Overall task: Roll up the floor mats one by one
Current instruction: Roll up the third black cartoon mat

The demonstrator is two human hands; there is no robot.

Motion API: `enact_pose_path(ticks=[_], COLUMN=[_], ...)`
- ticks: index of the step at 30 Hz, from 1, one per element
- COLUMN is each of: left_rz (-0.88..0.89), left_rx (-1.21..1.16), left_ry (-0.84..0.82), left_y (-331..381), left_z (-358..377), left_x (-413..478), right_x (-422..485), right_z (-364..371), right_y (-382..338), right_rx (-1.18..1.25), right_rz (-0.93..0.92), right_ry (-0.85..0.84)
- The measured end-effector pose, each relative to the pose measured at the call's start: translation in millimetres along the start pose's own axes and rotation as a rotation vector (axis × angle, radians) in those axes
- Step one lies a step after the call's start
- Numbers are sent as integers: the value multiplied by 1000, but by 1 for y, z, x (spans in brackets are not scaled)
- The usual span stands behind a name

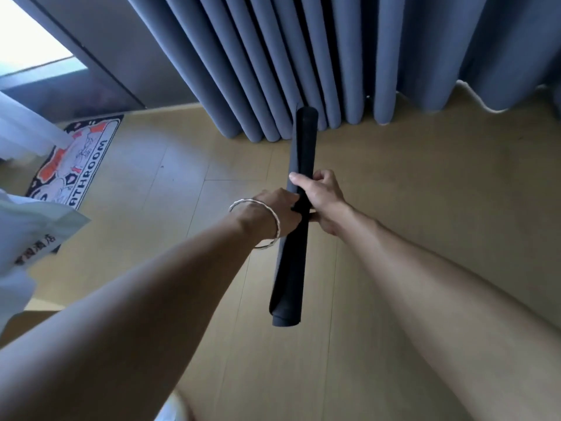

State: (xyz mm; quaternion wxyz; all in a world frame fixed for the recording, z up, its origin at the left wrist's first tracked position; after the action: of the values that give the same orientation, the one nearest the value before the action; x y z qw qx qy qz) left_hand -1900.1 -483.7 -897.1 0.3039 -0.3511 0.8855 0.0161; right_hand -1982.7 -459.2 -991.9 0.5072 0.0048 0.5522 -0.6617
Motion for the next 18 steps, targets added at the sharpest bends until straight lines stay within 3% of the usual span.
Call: enact_pose_path(ticks=[6,12,18], left_rz=[50,200,385], left_rx=[-160,-84,-98], left_ry=[58,138,146], left_y=[11,43,99], left_z=[56,89,91], left_x=[22,40,44], right_x=[29,29,13], right_z=[-22,-65,-129], right_y=[14,31,-1], right_rx=[-118,-145,-369], right_rz=[-11,32,-18], right_ry=[67,161,212])
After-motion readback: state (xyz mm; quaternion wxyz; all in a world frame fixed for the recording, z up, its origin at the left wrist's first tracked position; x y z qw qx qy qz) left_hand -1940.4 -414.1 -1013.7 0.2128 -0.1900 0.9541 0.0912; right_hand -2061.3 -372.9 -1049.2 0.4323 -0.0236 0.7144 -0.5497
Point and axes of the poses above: each hand's wrist, its own x-axis towards the middle knuckle, its own z-axis out of the palm, y = z × x, the point moved 4 cm from there along x, towards the middle knuckle, and after that the axes turned 15 degrees about x, right-handed, at the moved point
